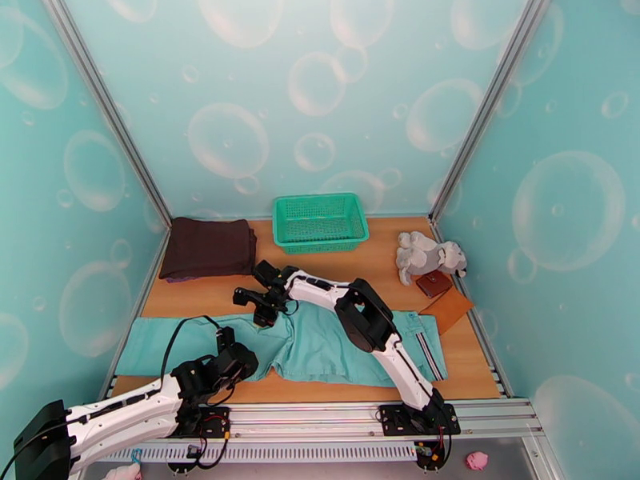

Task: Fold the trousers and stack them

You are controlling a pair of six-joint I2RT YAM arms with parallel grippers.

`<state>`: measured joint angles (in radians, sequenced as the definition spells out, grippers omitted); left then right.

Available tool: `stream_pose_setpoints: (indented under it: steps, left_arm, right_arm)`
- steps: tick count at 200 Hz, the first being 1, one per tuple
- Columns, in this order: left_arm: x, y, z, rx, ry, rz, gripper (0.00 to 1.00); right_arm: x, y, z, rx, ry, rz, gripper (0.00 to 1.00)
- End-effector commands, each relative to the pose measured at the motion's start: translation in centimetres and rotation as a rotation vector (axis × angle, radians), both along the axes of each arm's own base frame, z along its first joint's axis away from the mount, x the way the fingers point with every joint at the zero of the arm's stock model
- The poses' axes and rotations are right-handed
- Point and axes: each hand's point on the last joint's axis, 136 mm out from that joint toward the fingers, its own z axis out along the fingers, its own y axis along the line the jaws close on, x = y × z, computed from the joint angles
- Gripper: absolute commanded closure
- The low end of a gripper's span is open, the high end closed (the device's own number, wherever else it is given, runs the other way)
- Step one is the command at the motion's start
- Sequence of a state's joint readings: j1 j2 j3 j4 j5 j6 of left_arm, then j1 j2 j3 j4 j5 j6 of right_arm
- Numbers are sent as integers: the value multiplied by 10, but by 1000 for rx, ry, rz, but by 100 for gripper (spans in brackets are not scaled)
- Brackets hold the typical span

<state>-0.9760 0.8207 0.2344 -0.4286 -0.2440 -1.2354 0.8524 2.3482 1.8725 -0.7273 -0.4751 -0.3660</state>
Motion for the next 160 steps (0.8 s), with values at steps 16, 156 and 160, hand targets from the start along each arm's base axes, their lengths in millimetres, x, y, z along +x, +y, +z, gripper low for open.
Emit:
stream_pose_setpoints:
  steps: [16, 156, 160]
  left_arm:
    - [-42, 32, -42, 137, 190, -35, 67]
    - [-25, 18, -19, 109, 107, -62, 66]
    - [-20, 15, -12, 101, 80, -66, 66]
  right_arm:
    - [45, 9, 40, 79, -135, -133, 100]
    - [88, -32, 166, 254, -511, -512, 53]
    - [83, -35, 167, 270, -473, -531, 53]
